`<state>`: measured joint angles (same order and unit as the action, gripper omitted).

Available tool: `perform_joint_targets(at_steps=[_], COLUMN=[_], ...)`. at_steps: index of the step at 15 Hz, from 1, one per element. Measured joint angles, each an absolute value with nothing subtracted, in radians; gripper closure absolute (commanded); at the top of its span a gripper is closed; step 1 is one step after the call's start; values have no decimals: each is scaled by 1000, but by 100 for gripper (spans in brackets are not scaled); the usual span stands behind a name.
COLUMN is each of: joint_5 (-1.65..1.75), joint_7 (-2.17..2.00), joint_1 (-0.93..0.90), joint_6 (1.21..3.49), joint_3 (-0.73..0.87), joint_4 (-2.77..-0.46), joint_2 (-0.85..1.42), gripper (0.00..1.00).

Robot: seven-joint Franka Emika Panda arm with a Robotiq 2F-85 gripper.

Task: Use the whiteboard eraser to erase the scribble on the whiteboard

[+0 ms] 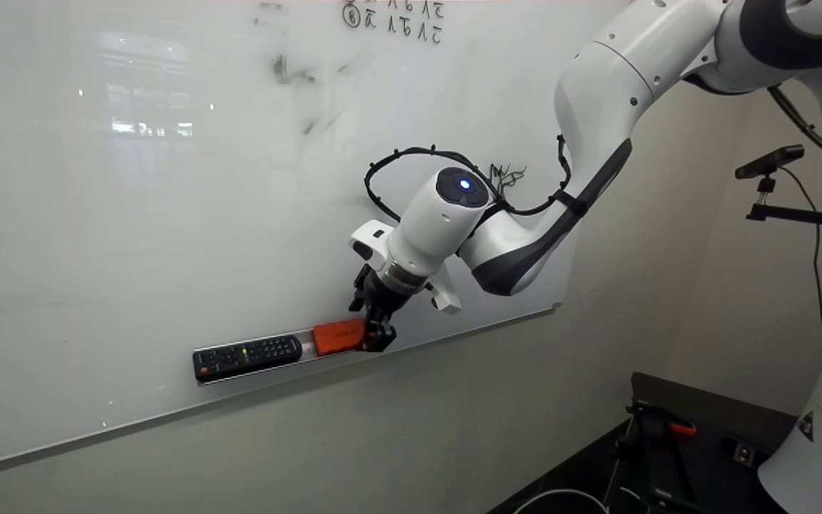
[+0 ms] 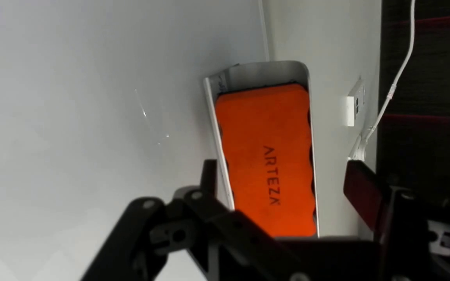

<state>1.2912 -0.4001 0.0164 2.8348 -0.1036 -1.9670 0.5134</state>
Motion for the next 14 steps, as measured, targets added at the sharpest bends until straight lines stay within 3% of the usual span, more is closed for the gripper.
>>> perform_joint_targets(at_steps=[14], joint_5=[1257], joint_7=[-317], joint_1=[17], joint_6=[2834], joint_3=[-112], joint_4=[-1912], joint_2=[564], gripper=[17])
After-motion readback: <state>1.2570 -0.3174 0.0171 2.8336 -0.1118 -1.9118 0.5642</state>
